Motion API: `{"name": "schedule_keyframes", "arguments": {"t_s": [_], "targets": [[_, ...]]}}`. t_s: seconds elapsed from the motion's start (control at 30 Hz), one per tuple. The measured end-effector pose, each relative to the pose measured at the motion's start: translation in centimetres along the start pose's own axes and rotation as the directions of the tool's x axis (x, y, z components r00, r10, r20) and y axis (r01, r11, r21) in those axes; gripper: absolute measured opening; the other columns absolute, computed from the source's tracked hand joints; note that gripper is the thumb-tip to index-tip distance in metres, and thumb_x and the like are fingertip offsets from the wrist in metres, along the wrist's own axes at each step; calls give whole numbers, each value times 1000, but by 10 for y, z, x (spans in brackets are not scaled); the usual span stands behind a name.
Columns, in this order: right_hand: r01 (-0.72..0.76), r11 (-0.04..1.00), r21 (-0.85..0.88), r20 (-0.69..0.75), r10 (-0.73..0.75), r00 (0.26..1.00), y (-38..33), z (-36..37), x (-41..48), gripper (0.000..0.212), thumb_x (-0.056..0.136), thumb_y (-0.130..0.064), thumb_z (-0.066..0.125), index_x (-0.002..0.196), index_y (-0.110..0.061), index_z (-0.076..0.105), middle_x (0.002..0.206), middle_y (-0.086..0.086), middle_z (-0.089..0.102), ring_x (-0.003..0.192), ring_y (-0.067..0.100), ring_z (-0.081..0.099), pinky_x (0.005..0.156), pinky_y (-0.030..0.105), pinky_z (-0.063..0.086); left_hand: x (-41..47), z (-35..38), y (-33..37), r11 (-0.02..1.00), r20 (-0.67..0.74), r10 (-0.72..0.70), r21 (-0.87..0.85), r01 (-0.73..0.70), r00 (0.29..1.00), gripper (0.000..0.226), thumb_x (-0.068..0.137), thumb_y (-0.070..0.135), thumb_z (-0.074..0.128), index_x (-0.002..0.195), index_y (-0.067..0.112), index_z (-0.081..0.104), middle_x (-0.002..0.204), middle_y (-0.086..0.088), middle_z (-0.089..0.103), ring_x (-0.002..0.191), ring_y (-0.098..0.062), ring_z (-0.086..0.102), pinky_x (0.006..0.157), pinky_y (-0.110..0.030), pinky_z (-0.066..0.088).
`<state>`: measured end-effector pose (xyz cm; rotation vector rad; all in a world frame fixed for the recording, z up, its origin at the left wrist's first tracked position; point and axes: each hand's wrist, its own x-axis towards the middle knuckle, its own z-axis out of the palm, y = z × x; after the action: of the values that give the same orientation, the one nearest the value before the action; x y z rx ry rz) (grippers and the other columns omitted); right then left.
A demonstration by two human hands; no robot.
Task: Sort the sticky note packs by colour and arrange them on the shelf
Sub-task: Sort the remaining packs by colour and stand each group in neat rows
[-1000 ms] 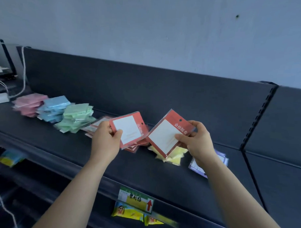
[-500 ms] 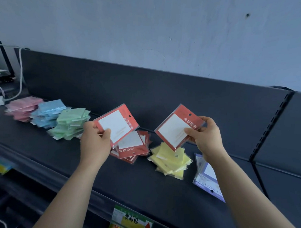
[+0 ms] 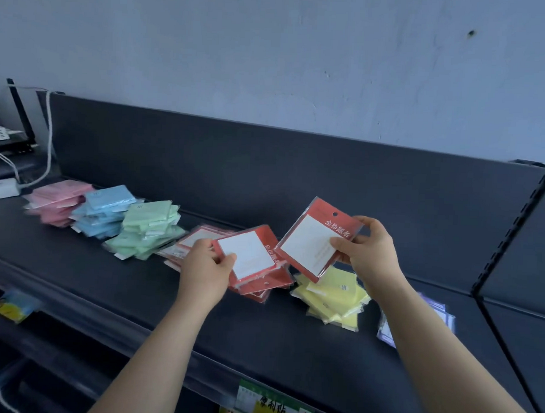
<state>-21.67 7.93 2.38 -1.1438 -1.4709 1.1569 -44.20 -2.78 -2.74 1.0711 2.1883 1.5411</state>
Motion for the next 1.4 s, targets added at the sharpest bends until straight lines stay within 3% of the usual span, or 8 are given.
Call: {"name": "schedule_keyframes", "arguments": {"t_s": [0.17, 0.33, 0.53, 0.7, 0.77, 0.83, 0.9, 1.4], "targets": [[-32, 998, -47, -23, 31, 999, -6, 17, -3, 37, 85, -4, 69, 114, -16, 49, 88, -1, 71, 80, 17, 71, 77, 43, 59, 6, -6, 3, 980, 74, 70, 183, -82, 995, 22, 84, 29, 72, 88, 12, 58, 84, -1, 68, 69, -22, 67, 65, -42, 58], [-81, 991, -107, 0, 82, 997, -6, 49, -1, 33, 82, -2, 71, 110, -7, 55, 90, 8, 71, 76, 22, 71, 68, 41, 60, 11, -17, 2, 941, 157, 97, 308, -142, 983, 25, 97, 27, 53, 109, 7, 62, 96, -7, 67, 76, -24, 67, 70, -41, 59], [-75, 922, -379, 18, 88, 996, -3, 86, -2, 41, 79, -12, 75, 112, 1, 57, 95, 16, 67, 85, 31, 67, 71, 44, 58, 12, -43, 0, 845, 171, 323, 390, -365, 931, 21, 97, 26, 47, 105, 17, 65, 93, 2, 67, 78, -14, 61, 65, -25, 44], [-7, 789, -614, 33, 34, 999, -1, 98, -11, 34, 79, -26, 73, 73, -16, 41, 71, 0, 45, 64, 21, 42, 48, 25, 31, 2, -48, -3, 779, 186, 464, 380, -499, 866, 21, 96, 28, 48, 98, 20, 67, 89, 6, 64, 84, -12, 55, 69, -27, 48], [54, 738, -672, 52, -25, 998, -2, 96, -18, 18, 80, -25, 71, 83, -23, 53, 85, -1, 50, 82, 23, 48, 57, 20, 34, 0, -46, -5, 760, 199, 498, 370, -535, 844, 20, 95, 26, 50, 98, 18, 68, 90, 4, 66, 87, -14, 54, 72, -27, 47], [114, 697, -708, 74, -88, 993, -2, 90, -29, 40, 85, -26, 66, 123, -14, 59, 120, 4, 56, 112, 23, 51, 82, 23, 41, -1, -42, -5, 756, 205, 520, 343, -558, 829, 20, 93, 23, 54, 101, 15, 70, 92, 1, 67, 88, -18, 55, 73, -30, 48], [117, 678, -726, 33, -135, 990, -1, 79, -41, 50, 90, -29, 61, 136, -14, 51, 137, 1, 51, 126, 19, 46, 93, 26, 38, -4, -36, -1, 751, 220, 532, 323, -575, 818, 23, 93, 23, 56, 108, 14, 70, 99, 0, 68, 94, -20, 56, 78, -33, 49], [-16, 554, -833, -167, -223, 960, 24, -63, -117, 36, 97, -29, 48, 131, -19, 55, 134, -9, 56, 122, 14, 50, 90, 27, 42, -82, 54, 60, 638, 379, 673, 138, -758, 636, 17, 88, 18, 64, 101, 12, 73, 95, -2, 71, 86, -25, 63, 74, -38, 53]]}}
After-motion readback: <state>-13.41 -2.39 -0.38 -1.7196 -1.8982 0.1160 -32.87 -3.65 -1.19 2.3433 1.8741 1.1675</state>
